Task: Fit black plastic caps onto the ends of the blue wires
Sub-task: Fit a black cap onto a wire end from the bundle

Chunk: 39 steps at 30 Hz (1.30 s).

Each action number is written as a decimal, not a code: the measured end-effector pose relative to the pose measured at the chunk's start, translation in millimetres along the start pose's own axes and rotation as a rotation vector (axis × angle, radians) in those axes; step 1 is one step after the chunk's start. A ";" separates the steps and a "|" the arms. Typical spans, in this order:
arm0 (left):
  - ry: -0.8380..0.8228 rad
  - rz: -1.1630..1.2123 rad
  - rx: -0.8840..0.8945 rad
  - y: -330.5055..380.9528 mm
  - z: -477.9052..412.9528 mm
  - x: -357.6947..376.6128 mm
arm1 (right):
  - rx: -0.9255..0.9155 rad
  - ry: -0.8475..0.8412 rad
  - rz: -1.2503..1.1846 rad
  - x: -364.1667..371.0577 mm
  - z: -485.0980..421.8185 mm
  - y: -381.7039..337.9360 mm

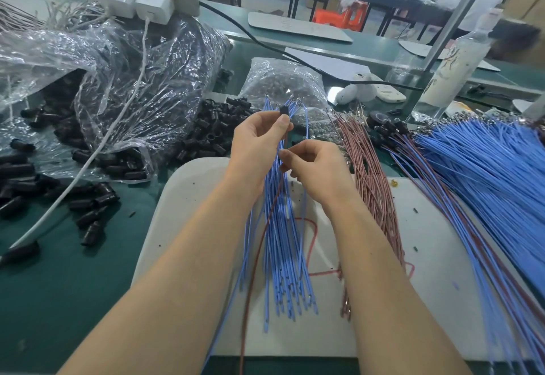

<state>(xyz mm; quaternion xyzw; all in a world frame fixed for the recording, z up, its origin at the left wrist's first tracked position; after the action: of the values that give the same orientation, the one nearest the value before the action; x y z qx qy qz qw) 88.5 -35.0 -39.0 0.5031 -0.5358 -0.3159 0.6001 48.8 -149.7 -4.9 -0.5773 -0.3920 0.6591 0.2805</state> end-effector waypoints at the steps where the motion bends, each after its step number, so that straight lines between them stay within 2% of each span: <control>1: 0.001 -0.002 0.002 0.4 0.0 -0.3 | 0.005 -0.008 -0.003 0.7 -1.3 1.9; 8: -0.014 0.014 0.005 1.6 0.3 0.8 | 0.028 -0.031 -0.043 4.9 -1.4 2.3; 19: -0.035 -0.017 -0.005 -2.6 -1.2 1.5 | 0.021 0.048 -0.049 0.7 -5.4 5.6; 39: 0.036 -0.002 -0.017 -3.6 -0.9 -6.2 | -0.014 -0.016 0.020 14.5 -9.9 6.2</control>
<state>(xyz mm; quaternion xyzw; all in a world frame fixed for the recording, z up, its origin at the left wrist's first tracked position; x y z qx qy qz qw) 88.6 -30.2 -44.4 0.5040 -0.5218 -0.3117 0.6136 56.5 -139.2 -18.2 -0.5777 -0.3932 0.6637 0.2668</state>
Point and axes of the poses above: each hand's wrist, its own z-axis away from the middle knuckle, its own x-axis out of the palm, y = z × x, the point moved 10 cm from there along -z, towards the middle knuckle, and after that the axes turned 3 degrees about z, right-handed, at the moved point
